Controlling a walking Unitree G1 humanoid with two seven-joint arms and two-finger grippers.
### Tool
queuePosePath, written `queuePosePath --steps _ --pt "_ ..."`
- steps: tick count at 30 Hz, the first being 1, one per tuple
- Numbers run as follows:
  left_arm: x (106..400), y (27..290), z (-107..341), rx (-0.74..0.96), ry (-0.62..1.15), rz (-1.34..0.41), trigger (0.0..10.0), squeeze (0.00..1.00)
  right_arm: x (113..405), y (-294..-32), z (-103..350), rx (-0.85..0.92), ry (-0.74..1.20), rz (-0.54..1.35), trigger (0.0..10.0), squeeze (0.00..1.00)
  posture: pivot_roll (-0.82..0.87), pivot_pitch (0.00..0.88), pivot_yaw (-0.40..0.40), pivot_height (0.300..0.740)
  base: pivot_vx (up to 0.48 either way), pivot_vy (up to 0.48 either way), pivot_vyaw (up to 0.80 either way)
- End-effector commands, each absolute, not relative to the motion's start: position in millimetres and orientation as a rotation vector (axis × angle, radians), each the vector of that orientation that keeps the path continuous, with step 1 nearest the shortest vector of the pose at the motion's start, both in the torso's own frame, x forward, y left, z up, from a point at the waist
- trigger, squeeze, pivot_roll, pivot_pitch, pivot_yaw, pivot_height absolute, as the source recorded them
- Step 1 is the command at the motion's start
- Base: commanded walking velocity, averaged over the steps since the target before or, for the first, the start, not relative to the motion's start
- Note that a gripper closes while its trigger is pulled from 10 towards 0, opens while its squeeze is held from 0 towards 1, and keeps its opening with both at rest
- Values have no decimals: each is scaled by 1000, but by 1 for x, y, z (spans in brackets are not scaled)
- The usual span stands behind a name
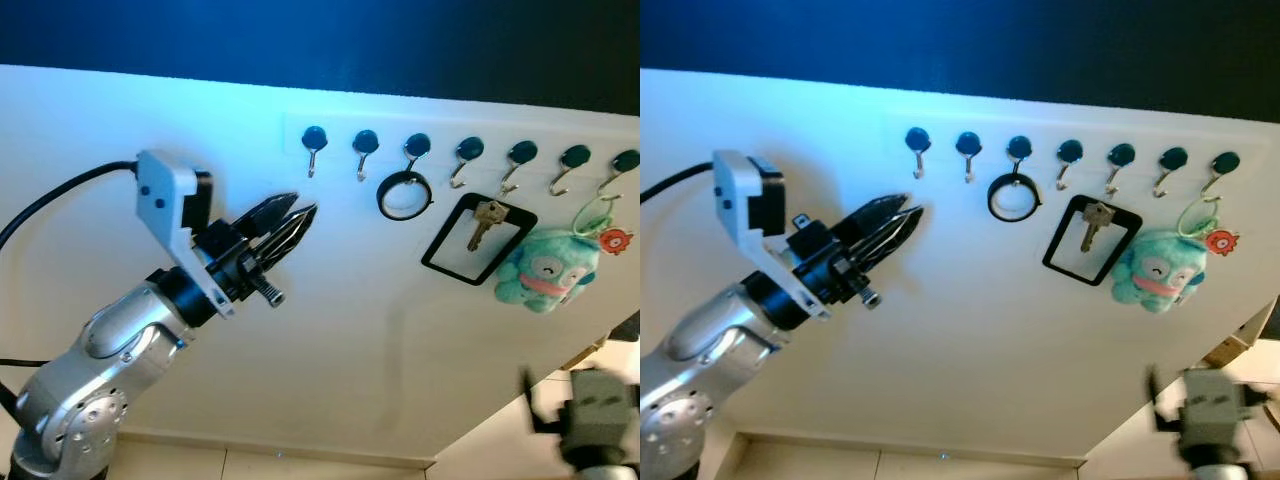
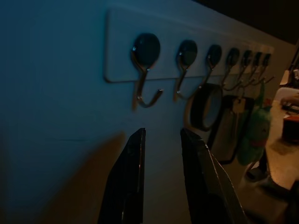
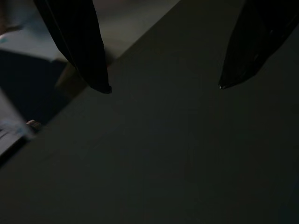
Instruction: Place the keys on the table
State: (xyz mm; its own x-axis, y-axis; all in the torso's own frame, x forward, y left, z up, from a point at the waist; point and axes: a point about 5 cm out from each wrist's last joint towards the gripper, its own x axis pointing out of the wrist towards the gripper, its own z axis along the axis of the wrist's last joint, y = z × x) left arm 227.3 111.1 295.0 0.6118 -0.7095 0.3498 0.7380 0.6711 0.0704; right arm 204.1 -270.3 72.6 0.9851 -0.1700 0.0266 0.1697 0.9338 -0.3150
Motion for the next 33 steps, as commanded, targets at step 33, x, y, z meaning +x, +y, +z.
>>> queuePosePath --steps 33 --pt "212 153 192 -55 87 -694 10000 0 207 -126 237 -23 -504 549 10000 0 36 182 -3 740 0 0 0"
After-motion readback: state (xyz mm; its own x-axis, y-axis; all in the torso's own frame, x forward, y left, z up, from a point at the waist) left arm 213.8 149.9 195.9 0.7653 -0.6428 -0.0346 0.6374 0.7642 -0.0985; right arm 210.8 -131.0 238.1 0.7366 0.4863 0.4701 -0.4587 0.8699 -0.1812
